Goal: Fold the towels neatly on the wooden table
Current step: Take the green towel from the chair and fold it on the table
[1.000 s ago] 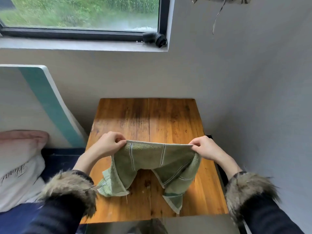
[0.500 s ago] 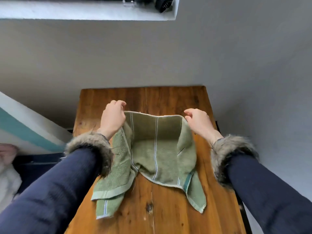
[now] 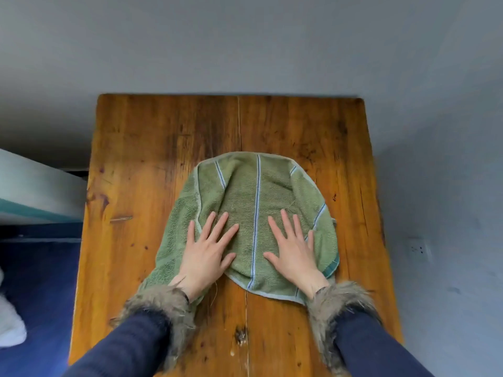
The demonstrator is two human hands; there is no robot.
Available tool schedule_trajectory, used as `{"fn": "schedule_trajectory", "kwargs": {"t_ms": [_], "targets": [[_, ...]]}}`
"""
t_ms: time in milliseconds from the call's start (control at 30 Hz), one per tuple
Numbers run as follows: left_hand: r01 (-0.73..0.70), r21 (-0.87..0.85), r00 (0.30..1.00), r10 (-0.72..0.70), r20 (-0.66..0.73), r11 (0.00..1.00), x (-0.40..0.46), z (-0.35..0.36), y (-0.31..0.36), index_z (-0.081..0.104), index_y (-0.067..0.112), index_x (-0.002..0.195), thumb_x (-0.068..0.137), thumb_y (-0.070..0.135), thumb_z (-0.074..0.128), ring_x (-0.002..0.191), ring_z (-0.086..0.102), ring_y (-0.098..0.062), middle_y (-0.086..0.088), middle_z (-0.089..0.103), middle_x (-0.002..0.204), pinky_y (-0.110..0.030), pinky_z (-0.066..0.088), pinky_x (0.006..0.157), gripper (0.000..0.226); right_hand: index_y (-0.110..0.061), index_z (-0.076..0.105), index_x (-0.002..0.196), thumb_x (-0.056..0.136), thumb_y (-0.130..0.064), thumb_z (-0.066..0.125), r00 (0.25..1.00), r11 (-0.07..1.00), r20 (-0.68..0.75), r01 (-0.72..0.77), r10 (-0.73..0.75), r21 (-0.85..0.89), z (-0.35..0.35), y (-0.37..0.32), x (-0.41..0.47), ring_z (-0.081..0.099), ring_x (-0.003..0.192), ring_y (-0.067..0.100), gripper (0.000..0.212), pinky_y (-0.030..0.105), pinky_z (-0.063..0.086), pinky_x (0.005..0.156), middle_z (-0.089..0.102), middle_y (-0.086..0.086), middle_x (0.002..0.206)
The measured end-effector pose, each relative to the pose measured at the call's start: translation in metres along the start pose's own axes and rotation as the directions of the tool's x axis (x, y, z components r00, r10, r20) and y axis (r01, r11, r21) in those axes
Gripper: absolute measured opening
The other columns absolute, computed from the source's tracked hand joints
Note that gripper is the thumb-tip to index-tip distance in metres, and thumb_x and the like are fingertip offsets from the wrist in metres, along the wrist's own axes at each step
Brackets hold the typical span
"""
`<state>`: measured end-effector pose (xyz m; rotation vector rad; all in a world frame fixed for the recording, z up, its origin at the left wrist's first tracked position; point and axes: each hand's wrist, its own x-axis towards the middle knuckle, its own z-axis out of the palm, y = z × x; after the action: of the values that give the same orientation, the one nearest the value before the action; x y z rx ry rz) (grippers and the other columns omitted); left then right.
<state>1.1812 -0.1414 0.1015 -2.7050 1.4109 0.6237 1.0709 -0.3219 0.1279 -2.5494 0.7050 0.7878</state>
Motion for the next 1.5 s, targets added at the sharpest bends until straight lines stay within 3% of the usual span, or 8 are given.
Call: {"fn": "schedule_trajectory", "kwargs": {"t_ms": [167,333,467,733,900,1133,1367,1500], "targets": [[0.016,0.043,1.000,-0.017,0.022,0.999,0.007,0.003,0.005,0.011,0.033,0.147,0.082,0.067,0.019,0.143,0.004,-0.029,-0.001,0.006,0.156,-0.063,0.012,0.109,0.074,-0.044,-0.013,0.143,0.079,-0.057,0.060,0.999,0.999,0.054,-0.002,0.004,-0.038,-0.021,0.039,0.013,-0.018,0.143,0.021,0.098,0.060,0.005,0.112,-0.030,-0.007,0.152],[0.023,0.058,0.999,-0.025,0.026,0.998,0.003,0.013,0.033,0.028,0.028,0.144,0.077,0.069,0.028,0.138,0.027,-0.033,-0.008,0.031,0.151,-0.068,0.030,0.099,0.079,-0.043,-0.013,0.144,0.076,-0.057,0.064,0.998,0.997,0.064,0.010,-0.005,-0.082,-0.025,0.068,0.012,-0.018,0.143,0.023,0.104,0.056,0.006,0.113,-0.030,-0.005,0.152],[0.027,-0.004,1.000,-0.027,0.010,1.000,-0.003,0.019,0.065,0.008,0.033,0.147,0.080,0.070,0.020,0.142,0.003,-0.033,-0.005,0.005,0.156,-0.066,0.008,0.107,0.078,-0.043,-0.013,0.144,0.075,-0.056,0.065,0.998,0.991,0.064,0.014,-0.005,-0.134,-0.028,0.089,0.006,-0.016,0.144,0.023,0.105,0.054,0.005,0.114,-0.028,-0.004,0.153],[0.233,-0.207,0.953,-0.265,-0.147,0.950,-0.045,0.012,0.083,0.031,0.021,0.143,0.075,0.030,0.072,0.141,0.020,-0.036,-0.016,0.030,0.150,-0.052,0.022,0.111,0.080,-0.025,0.003,0.149,0.093,-0.042,0.045,0.996,0.974,-0.088,-0.009,-0.011,-0.228,-0.030,0.060,-0.012,-0.017,0.143,0.030,0.072,0.055,-0.012,0.111,-0.012,0.008,0.157],[0.274,-0.234,0.929,-0.320,-0.185,0.933,-0.078,0.014,0.063,0.052,0.013,0.114,0.064,0.024,0.082,0.108,0.050,-0.030,-0.011,0.053,0.117,-0.041,0.049,0.083,0.059,-0.026,0.004,0.150,0.097,-0.039,0.039,0.982,0.982,-0.043,0.184,-0.186,-0.044,0.001,-0.002,-0.021,-0.015,0.144,0.026,0.065,0.049,-0.005,0.116,-0.013,0.005,0.157],[0.230,-0.288,0.939,-0.290,-0.185,0.930,-0.090,0.025,0.045,0.058,0.012,0.093,0.067,0.018,0.079,0.080,0.056,-0.023,-0.005,0.057,0.096,-0.032,0.047,0.060,0.034,-0.027,0.001,0.150,0.096,-0.038,0.041,0.991,0.989,-0.018,0.129,-0.130,-0.069,0.027,-0.029,-0.019,-0.020,0.142,0.027,0.068,0.052,-0.002,0.114,-0.020,0.005,0.156],[0.317,-0.853,0.838,-0.543,0.049,0.414,-0.077,-0.023,-0.032,0.066,0.016,0.092,0.090,0.023,0.058,0.082,0.059,-0.013,0.005,0.066,0.088,-0.024,0.040,0.068,0.010,-0.023,0.016,0.148,0.097,-0.034,0.039,0.998,0.998,-0.053,-0.039,0.041,0.045,0.021,-0.056,-0.017,-0.008,0.145,0.027,0.057,0.051,0.006,0.117,-0.008,0.005,0.158],[0.283,-0.863,0.819,-0.574,-0.009,0.418,-0.056,-0.057,-0.117,0.066,0.017,0.098,0.092,0.026,0.056,0.089,0.061,-0.017,0.000,0.067,0.094,-0.030,0.048,0.077,0.015,-0.015,0.022,0.147,0.098,-0.038,0.033,0.963,0.987,-0.237,-0.105,0.132,0.124,0.018,-0.088,-0.009,0.003,0.145,0.025,0.055,0.049,0.007,0.117,0.007,0.009,0.158]]}}
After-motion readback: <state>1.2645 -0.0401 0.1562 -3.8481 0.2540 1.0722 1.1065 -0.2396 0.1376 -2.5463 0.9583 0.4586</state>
